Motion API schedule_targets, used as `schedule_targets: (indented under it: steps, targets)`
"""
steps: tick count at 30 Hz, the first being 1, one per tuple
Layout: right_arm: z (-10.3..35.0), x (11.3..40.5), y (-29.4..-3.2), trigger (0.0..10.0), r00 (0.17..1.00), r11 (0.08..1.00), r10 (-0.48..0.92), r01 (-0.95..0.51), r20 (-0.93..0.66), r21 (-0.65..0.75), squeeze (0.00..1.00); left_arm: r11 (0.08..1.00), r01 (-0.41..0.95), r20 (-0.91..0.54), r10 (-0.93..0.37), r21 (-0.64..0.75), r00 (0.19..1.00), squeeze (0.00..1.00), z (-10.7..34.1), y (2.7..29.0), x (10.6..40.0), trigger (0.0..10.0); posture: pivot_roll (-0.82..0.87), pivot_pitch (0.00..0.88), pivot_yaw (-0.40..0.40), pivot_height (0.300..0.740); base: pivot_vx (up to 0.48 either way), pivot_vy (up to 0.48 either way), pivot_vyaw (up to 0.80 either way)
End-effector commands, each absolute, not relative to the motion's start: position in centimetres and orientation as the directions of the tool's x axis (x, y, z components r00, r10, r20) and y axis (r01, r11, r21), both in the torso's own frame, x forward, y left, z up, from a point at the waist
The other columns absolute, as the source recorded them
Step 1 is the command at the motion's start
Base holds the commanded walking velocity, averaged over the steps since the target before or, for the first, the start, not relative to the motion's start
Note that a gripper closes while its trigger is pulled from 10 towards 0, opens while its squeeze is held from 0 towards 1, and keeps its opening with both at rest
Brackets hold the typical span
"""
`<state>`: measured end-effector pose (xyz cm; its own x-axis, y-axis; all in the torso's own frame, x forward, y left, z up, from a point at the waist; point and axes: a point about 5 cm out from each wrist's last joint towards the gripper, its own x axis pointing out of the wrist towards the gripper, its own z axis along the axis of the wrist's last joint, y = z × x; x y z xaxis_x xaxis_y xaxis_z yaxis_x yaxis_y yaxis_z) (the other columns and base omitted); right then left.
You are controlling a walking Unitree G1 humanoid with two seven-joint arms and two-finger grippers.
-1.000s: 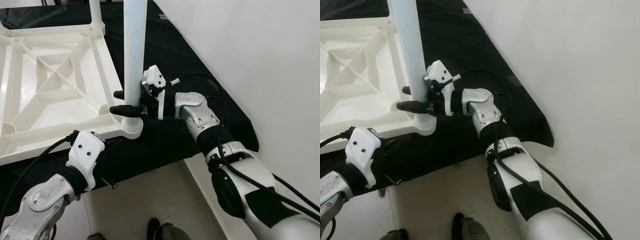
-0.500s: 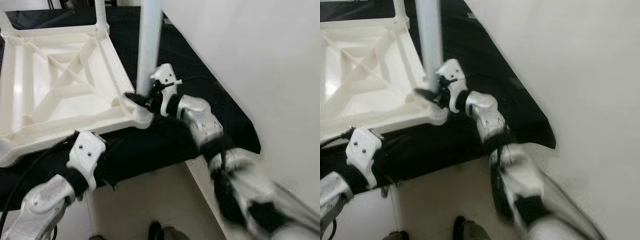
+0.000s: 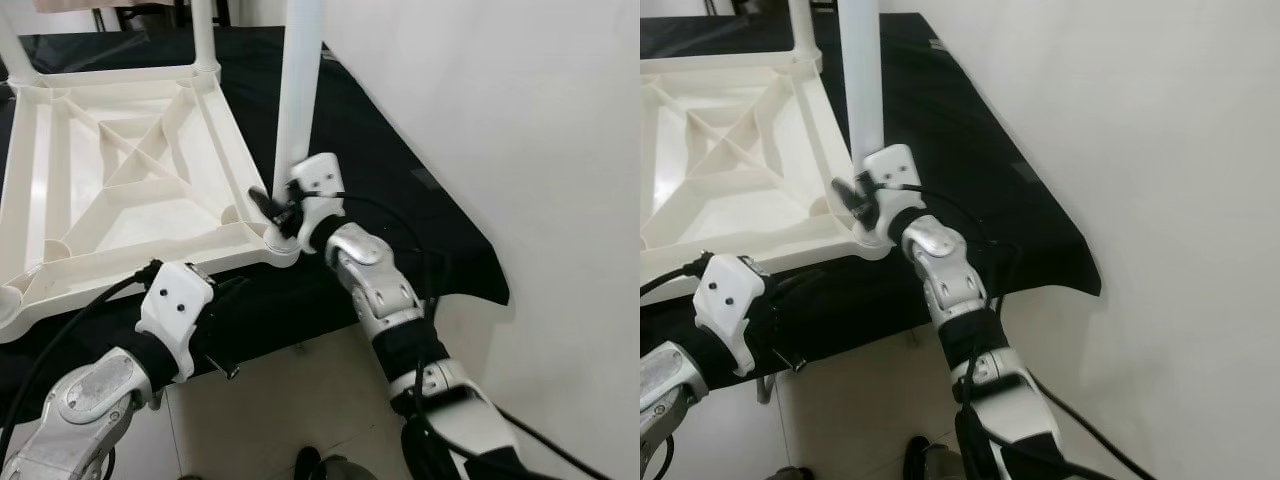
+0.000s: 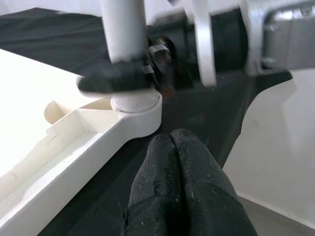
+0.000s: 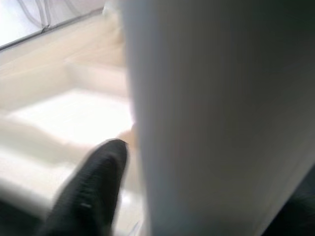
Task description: Building children table
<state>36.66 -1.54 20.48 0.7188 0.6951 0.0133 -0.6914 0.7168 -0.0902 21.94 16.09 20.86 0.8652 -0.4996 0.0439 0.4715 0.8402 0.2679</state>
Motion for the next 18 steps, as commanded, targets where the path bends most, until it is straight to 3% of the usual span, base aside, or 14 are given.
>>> schedule_targets:
  steps: [1, 2, 3, 4, 5, 7, 8, 17, 18]
  targets:
    - [21.1, 36.0, -0.7, 10.0, 0.654, 0.654, 0.756, -0.754, 0.025, -0.063, 1.00, 0.836, 0.478, 0.028, -0.503, 0.268, 0.864, 0.00, 20.5, 16.2, 21.8, 10.0, 0.13, 0.245, -0.176, 0.740, 0.000, 0.000, 0.00]
    - [21.1, 36.0, -0.7, 10.0, 0.654, 0.654, 0.756, -0.754, 0.025, -0.063, 1.00, 0.836, 0.478, 0.028, -0.503, 0.268, 0.864, 0.00, 20.5, 16.2, 21.8, 10.0, 0.13, 0.245, -0.176, 0.740, 0.000, 0.000, 0.00]
    - [22.2, 36.0, -0.8, 10.0, 0.578, 0.581, 0.814, -0.810, 0.062, -0.073, 0.95, 0.836, 0.479, 0.027, -0.504, 0.268, 0.863, 0.00, 20.5, 16.1, 21.8, 10.0, 0.13, 0.244, -0.176, 0.740, 0.000, 0.000, 0.00]
    - [23.0, 36.1, -0.9, 10.0, 0.506, 0.513, 0.858, -0.854, 0.085, -0.094, 0.00, 0.835, 0.481, 0.027, -0.505, 0.268, 0.862, 0.00, 20.5, 16.0, 21.8, 10.0, 0.13, 0.244, -0.179, 0.740, 0.000, 0.000, 0.00]
    - [23.0, 36.1, -0.9, 10.0, 0.506, 0.513, 0.858, -0.854, 0.085, -0.094, 0.00, 0.835, 0.481, 0.027, -0.505, 0.268, 0.862, 0.00, 20.5, 16.0, 21.8, 10.0, 0.13, 0.244, -0.179, 0.740, 0.000, 0.000, 0.00]
    - [23.6, 36.1, -1.4, 10.0, 0.359, 0.363, 0.932, -0.912, 0.057, -0.189, 0.00, 0.835, 0.482, 0.028, -0.506, 0.268, 0.862, 0.00, 20.5, 15.9, 21.8, 10.0, 0.13, 0.245, -0.179, 0.740, 0.000, 0.000, 0.00]
    - [23.5, 36.2, -1.6, 10.0, 0.324, 0.320, 0.946, -0.920, 0.024, -0.225, 0.00, 0.835, 0.481, 0.028, -0.505, 0.267, 0.862, 0.00, 20.5, 15.9, 21.8, 10.0, 0.14, 0.245, -0.179, 0.740, 0.000, 0.000, 0.00]
    - [24.8, 37.6, -2.1, 10.0, 0.302, 0.285, 0.953, -0.924, -0.029, -0.253, 0.00, 0.840, 0.469, 0.029, -0.495, 0.273, 0.869, 0.00, 20.6, 16.0, 21.7, 10.0, 0.15, 0.249, -0.182, 0.740, 0.000, 0.000, 0.00]
    - [25.0, 37.7, -2.2, 8.9, 0.304, 0.287, 0.952, -0.925, -0.032, -0.251, 0.00, 0.840, 0.468, 0.029, -0.493, 0.274, 0.869, 0.00, 20.6, 16.0, 21.7, 10.0, 0.15, 0.249, -0.183, 0.740, 0.000, 0.000, 0.00]
